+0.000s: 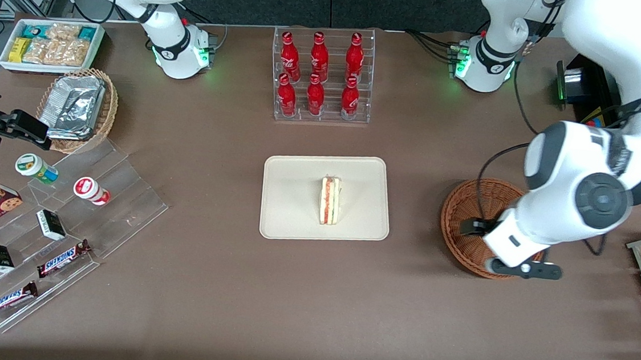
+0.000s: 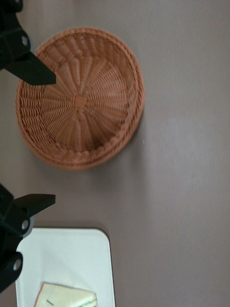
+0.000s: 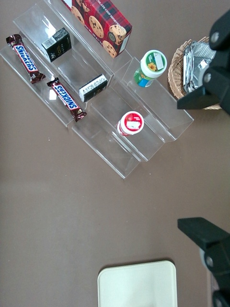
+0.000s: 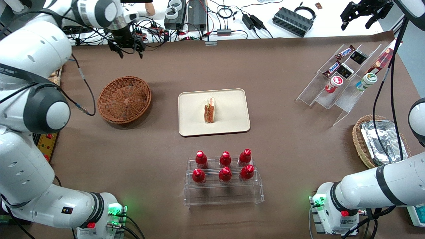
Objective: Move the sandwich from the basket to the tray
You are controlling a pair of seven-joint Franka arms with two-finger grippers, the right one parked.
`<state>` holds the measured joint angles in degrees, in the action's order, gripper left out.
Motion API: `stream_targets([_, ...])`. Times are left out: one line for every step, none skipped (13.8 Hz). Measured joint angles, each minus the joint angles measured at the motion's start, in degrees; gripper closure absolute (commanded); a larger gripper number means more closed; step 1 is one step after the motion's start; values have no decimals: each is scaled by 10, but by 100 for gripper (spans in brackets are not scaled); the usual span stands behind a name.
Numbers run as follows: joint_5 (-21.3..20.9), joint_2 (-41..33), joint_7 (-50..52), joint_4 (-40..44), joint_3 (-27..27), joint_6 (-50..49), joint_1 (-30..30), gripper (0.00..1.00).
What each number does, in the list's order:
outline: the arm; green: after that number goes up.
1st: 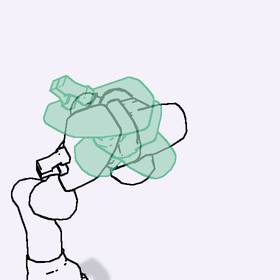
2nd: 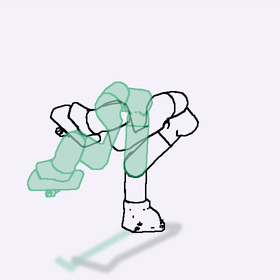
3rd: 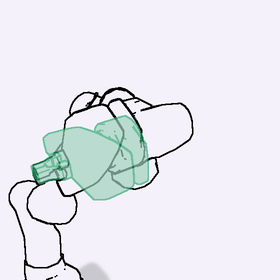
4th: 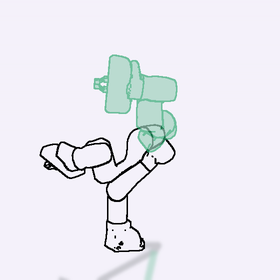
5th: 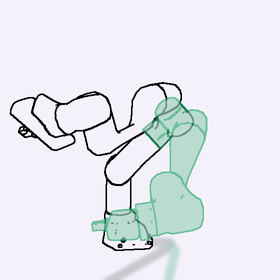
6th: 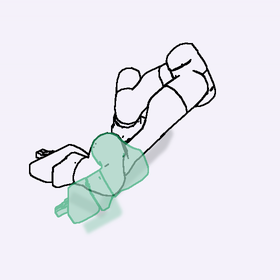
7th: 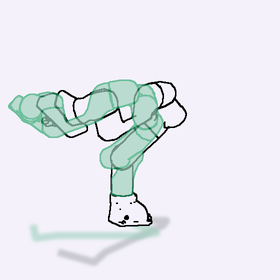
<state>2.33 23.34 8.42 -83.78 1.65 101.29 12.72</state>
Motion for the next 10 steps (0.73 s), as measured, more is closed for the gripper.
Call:
stream_targets([0,-9,-5,-8,0,0,-11,0])
stream_targets([0,-19,-8,-17,0,0,-21,0])
stream_targets([0,-31,-9,-28,0,0,-27,0])
stream_targets([0,-45,-10,-42,1,0,-32,0])
stream_targets([0,-64,-10,-58,0,0,-39,0])
stream_targets([0,-85,-12,-75,0,-1,-49,0])
stream_targets([0,-110,-16,-94,0,-4,-59,0])
stream_targets([0,-136,-20,-112,-1,-10,-69,0])
stream_targets([0,-160,-24,-128,-7,-20,-80,0])
stream_targets([0,-180,-30,-139,-19,-34,-94,0])
